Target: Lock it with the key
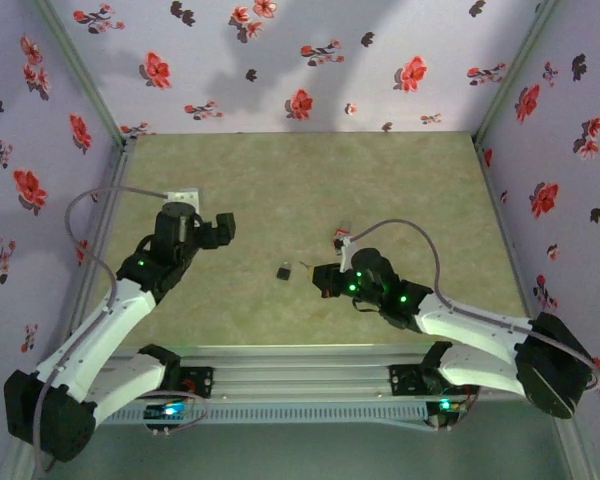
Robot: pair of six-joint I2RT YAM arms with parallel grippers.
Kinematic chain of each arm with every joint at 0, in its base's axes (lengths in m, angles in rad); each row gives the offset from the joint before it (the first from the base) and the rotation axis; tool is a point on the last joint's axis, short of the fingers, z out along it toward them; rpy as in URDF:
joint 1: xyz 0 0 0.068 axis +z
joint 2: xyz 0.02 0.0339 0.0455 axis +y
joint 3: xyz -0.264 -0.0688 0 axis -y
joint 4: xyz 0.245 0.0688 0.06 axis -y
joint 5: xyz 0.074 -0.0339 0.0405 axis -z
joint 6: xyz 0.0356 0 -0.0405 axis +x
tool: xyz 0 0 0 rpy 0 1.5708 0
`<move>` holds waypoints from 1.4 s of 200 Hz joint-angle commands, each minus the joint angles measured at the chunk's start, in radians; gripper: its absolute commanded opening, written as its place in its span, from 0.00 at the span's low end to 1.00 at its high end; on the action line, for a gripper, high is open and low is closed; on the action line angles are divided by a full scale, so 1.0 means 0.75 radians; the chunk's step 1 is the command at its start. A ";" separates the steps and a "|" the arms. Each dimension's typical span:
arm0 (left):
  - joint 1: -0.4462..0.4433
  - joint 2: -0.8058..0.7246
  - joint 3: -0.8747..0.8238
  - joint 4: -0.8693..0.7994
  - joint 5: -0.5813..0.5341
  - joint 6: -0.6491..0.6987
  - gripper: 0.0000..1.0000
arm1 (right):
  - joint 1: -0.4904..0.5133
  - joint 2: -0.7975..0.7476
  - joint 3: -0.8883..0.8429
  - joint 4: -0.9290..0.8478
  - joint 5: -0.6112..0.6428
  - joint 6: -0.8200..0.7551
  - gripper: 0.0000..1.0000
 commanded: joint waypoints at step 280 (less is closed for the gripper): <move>-0.071 -0.146 -0.048 0.071 -0.328 0.108 1.00 | 0.010 0.743 0.174 0.403 0.205 0.395 0.00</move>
